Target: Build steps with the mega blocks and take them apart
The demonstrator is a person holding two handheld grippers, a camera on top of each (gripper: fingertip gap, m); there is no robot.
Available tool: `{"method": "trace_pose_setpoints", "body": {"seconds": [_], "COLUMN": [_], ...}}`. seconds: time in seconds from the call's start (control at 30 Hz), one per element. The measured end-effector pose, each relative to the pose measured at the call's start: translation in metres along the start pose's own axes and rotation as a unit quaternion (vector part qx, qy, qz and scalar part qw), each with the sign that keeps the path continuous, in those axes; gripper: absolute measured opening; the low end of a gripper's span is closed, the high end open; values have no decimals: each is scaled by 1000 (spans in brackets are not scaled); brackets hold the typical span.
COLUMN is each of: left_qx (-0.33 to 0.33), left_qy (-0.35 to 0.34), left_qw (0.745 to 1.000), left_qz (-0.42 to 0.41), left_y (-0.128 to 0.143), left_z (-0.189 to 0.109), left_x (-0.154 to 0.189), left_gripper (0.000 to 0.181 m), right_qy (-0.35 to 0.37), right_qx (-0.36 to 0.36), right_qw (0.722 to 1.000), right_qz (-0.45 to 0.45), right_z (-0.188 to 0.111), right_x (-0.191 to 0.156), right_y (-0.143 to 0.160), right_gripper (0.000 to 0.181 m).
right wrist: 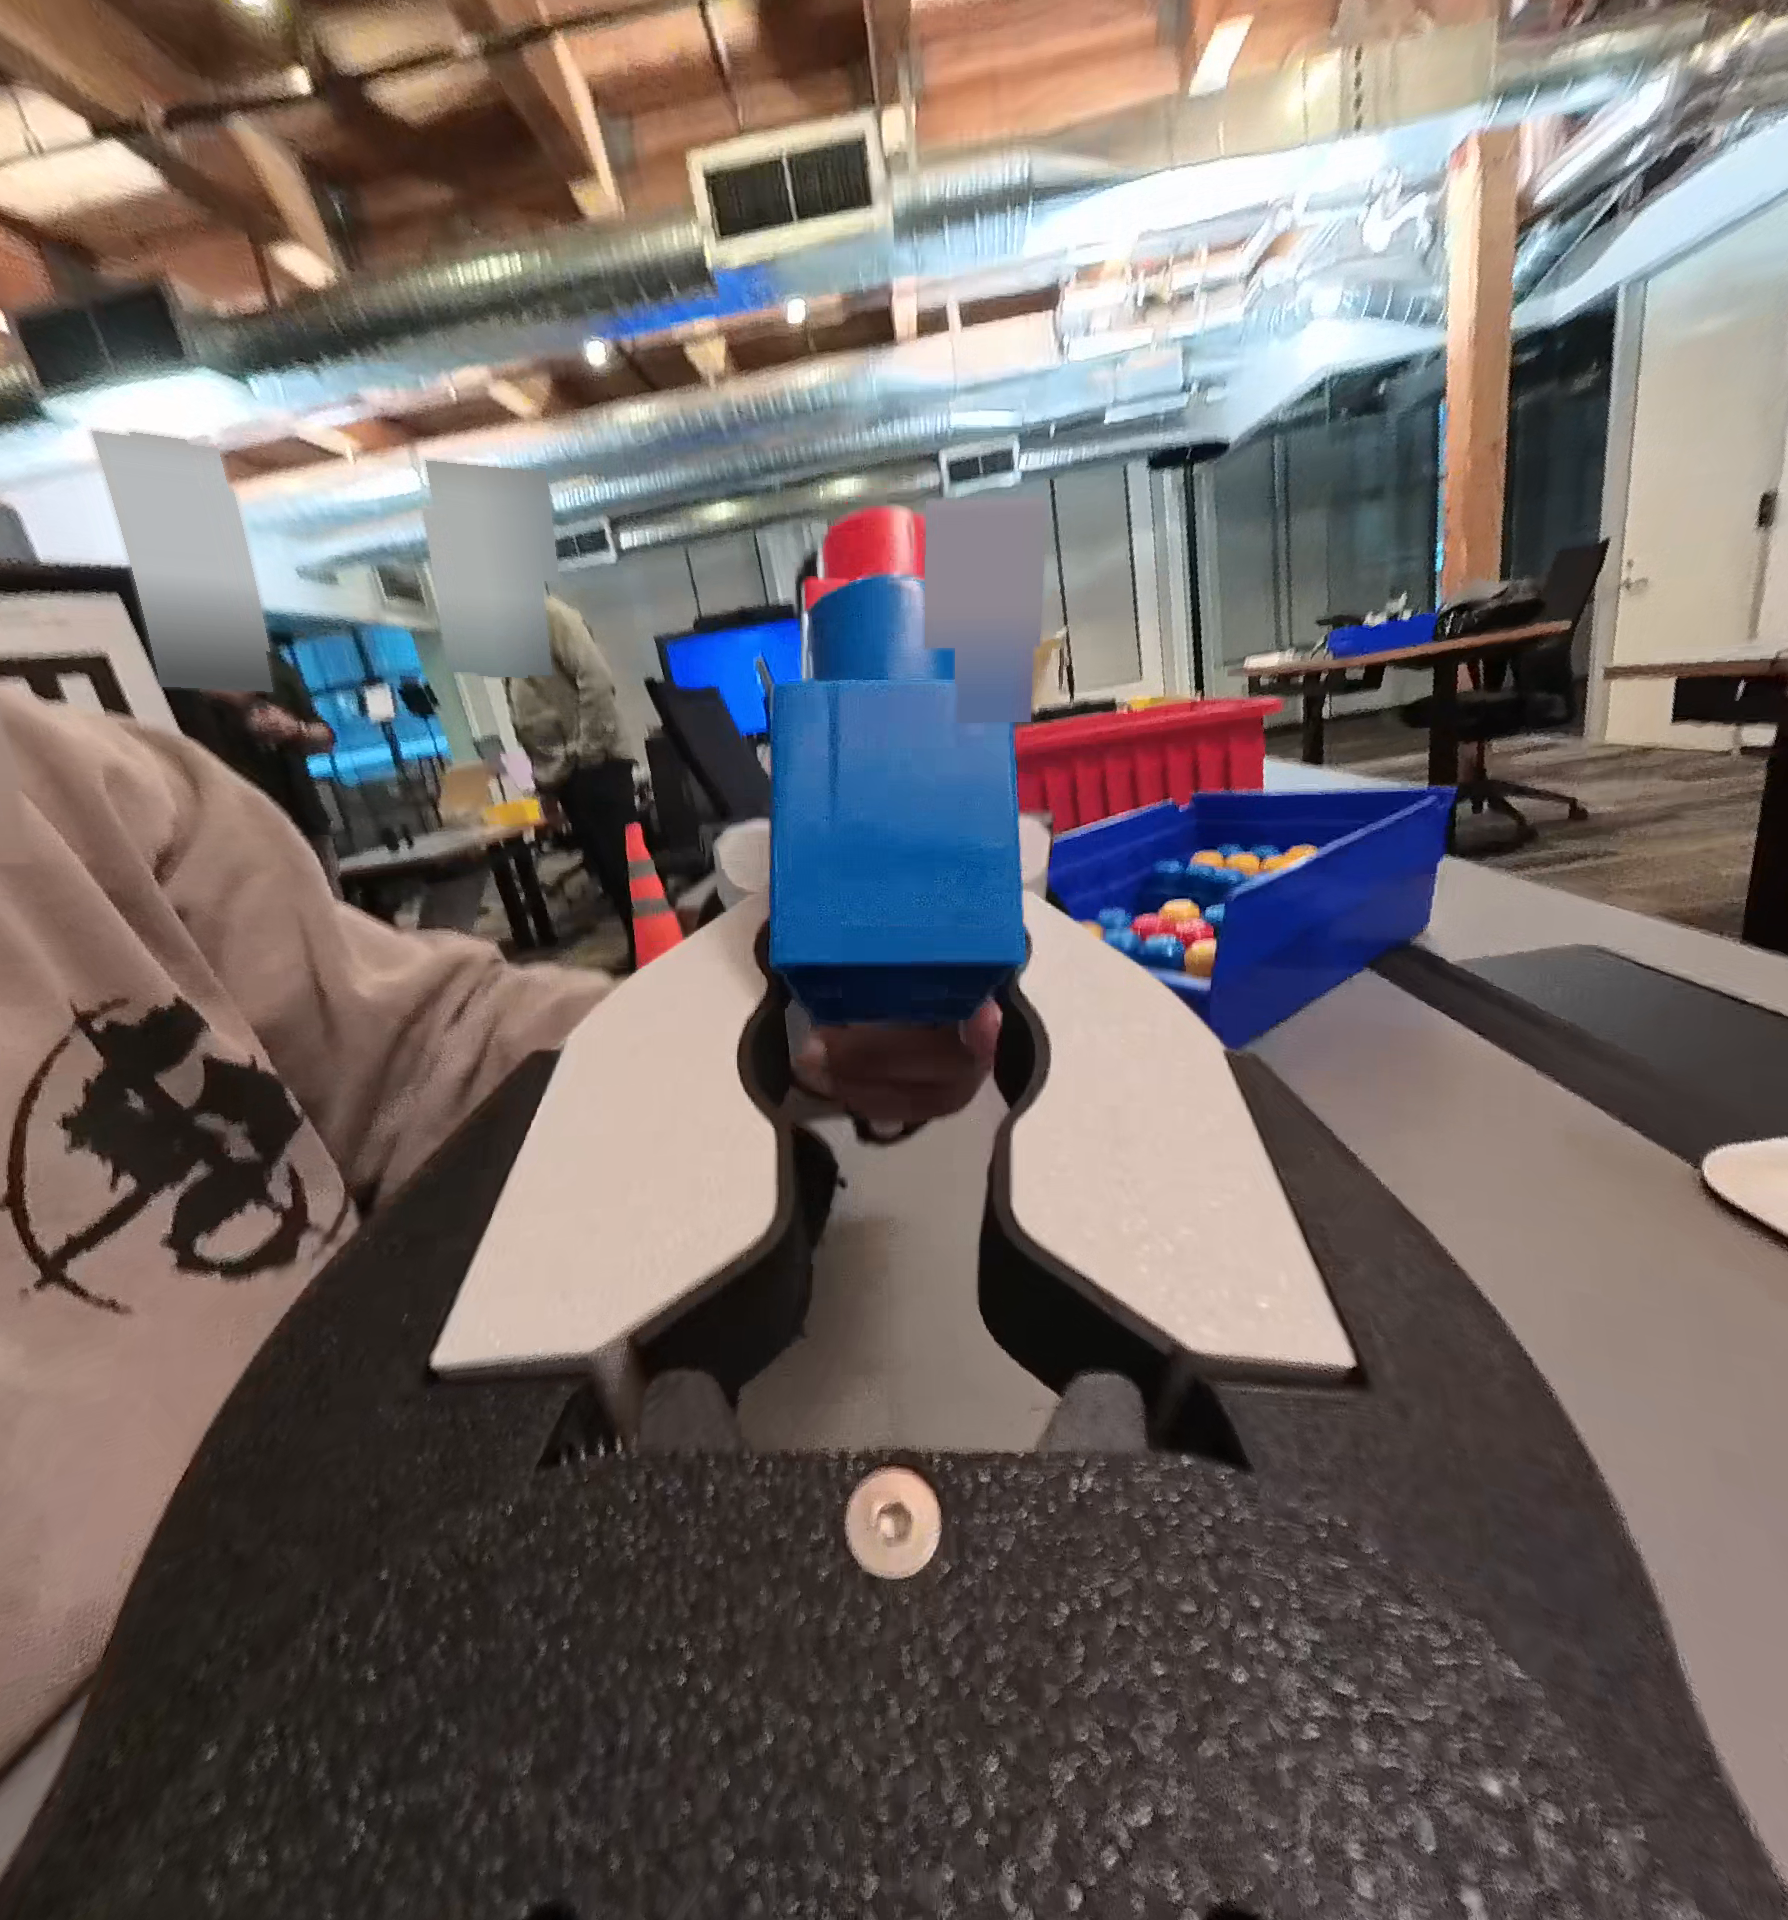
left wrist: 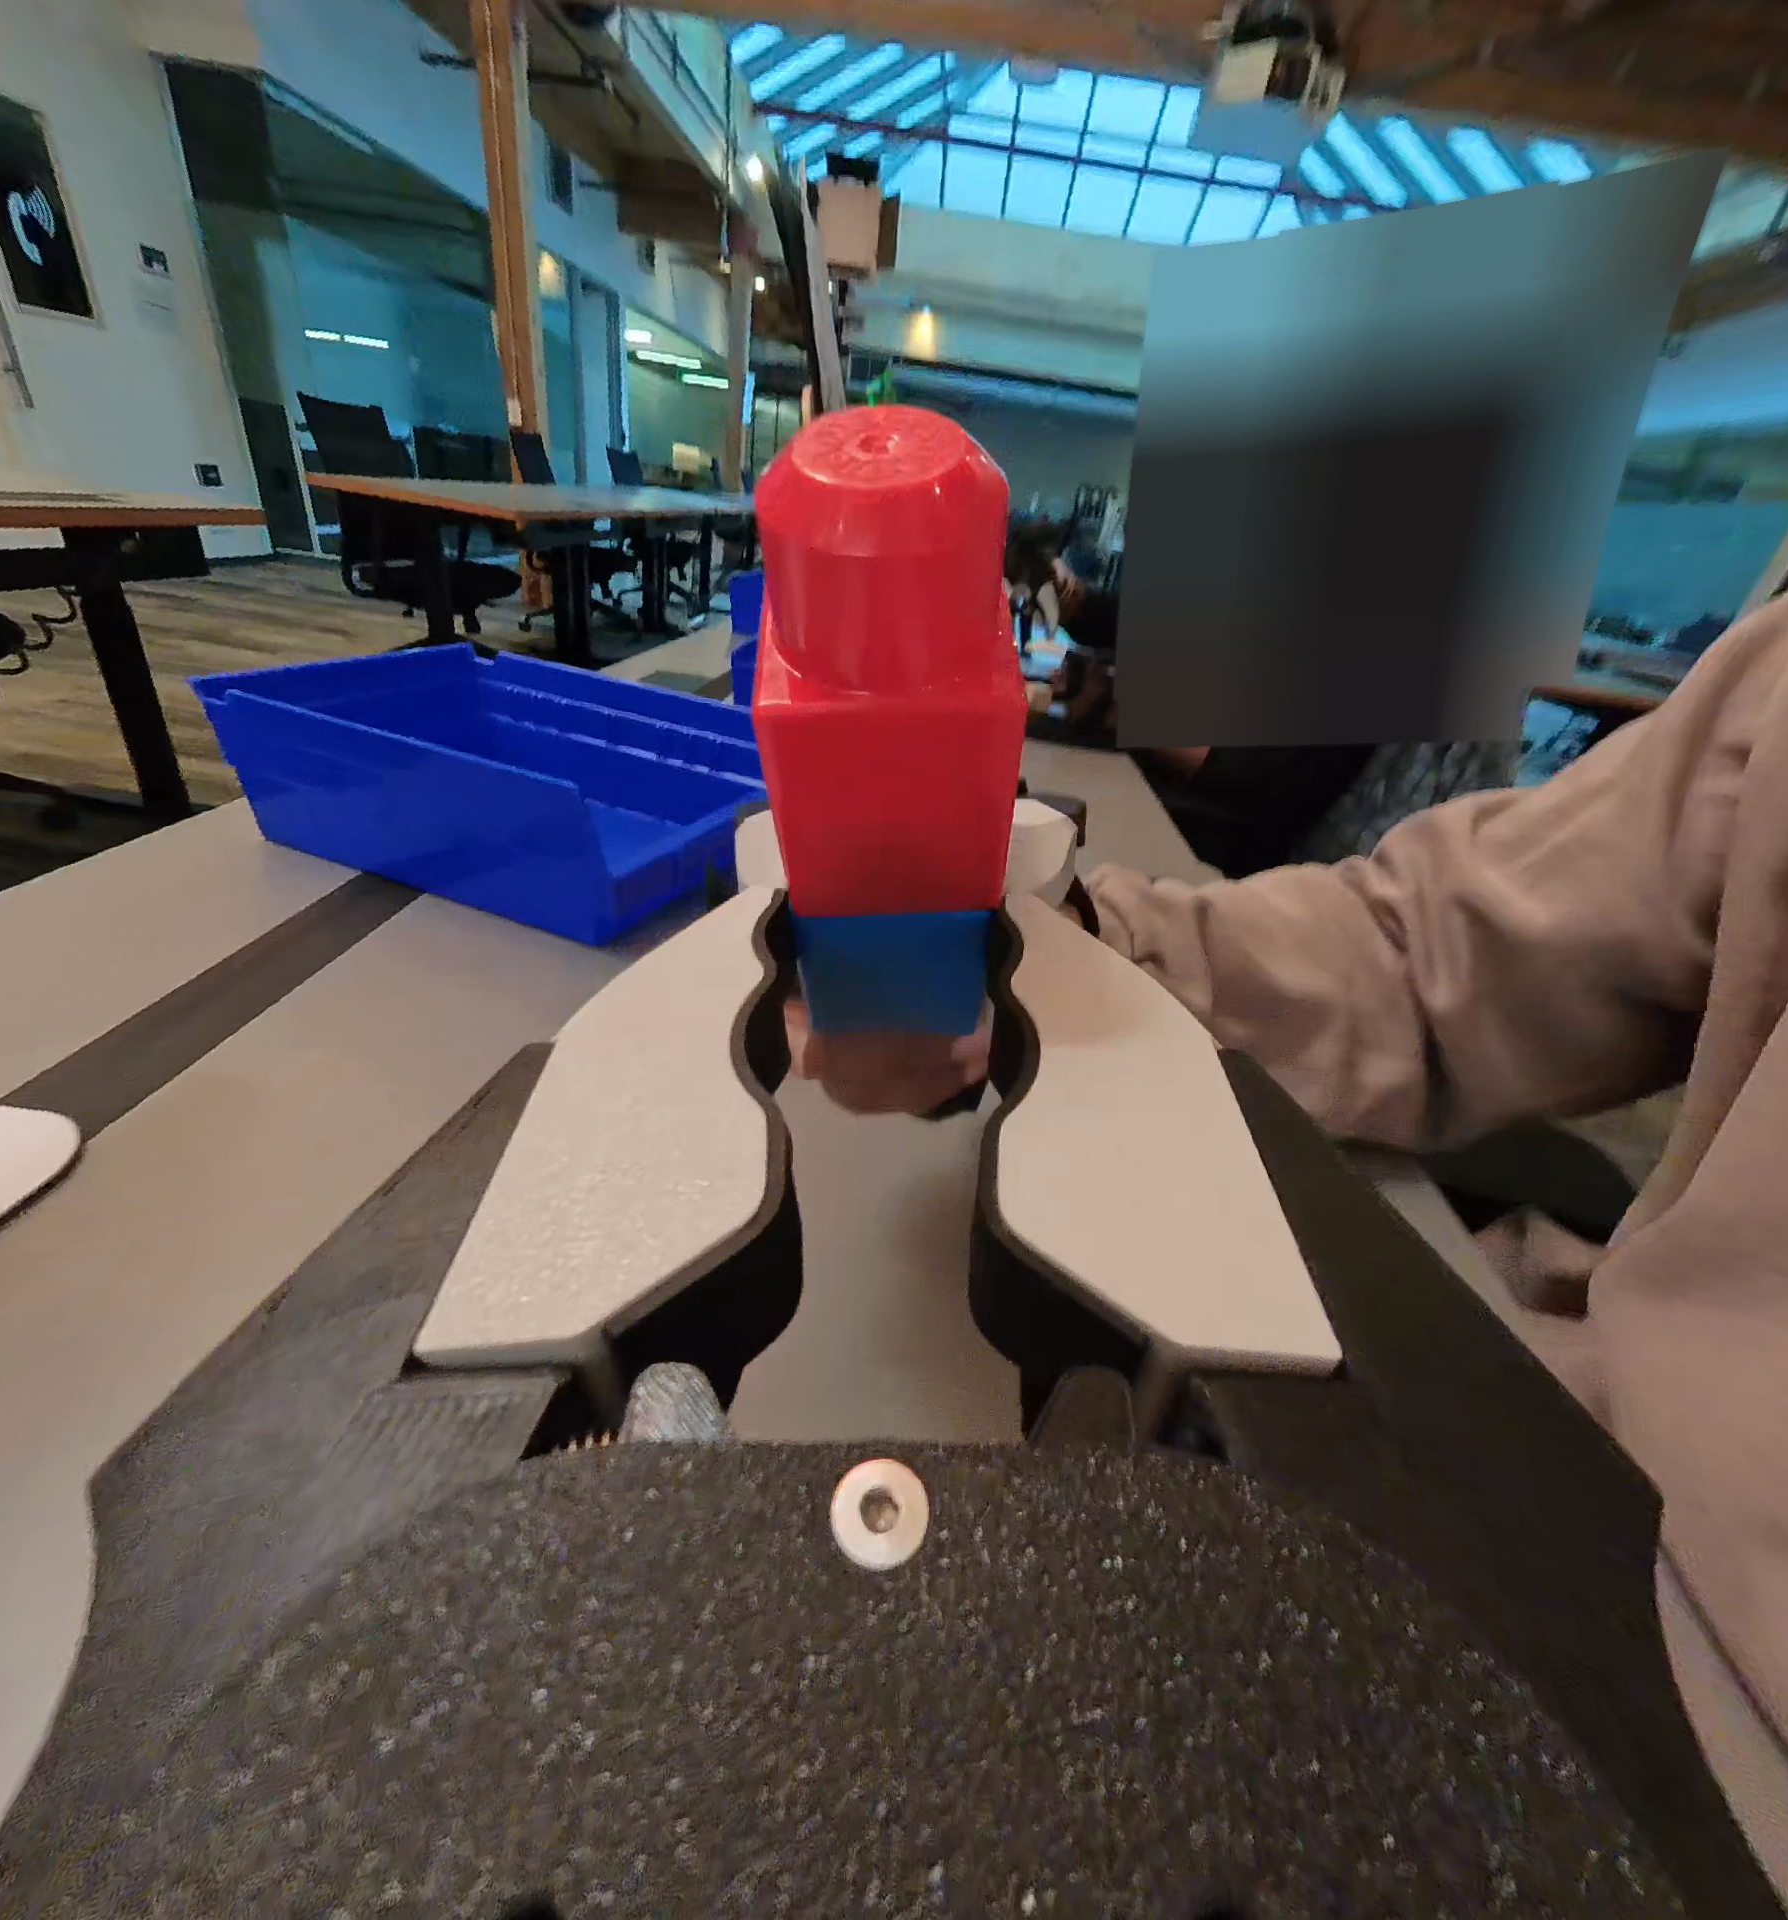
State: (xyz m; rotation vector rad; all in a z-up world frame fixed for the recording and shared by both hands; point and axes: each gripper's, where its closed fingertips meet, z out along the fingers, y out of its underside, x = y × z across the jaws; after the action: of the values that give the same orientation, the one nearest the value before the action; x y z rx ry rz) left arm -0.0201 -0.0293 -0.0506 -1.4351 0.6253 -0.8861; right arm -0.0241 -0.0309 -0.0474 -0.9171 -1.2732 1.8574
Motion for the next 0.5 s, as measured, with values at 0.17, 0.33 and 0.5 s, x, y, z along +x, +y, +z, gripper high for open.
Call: {"method": "trace_pose_setpoints", "body": {"seconds": [0.17,0.33,0.5], "left_qx": [-52,-92,-165], "left_qy": [8,7,-4], "left_qw": [998,995,985], "left_qz": [18,29,42], "left_y": [16,26,57], "left_z": [-10,-24,-24], "left_x": [-5,-12,-19], "left_gripper": [36,36,36], "right_qy": [5,35,68], "right_qx": [-118,-193,-260], "right_qw": [993,979,961], "right_qz": [-19,-47,-69], "right_z": [-3,-17,-32], "right_x": [6,16,22], "right_y": [37,43,38], "right_gripper": [36,43,35]}}
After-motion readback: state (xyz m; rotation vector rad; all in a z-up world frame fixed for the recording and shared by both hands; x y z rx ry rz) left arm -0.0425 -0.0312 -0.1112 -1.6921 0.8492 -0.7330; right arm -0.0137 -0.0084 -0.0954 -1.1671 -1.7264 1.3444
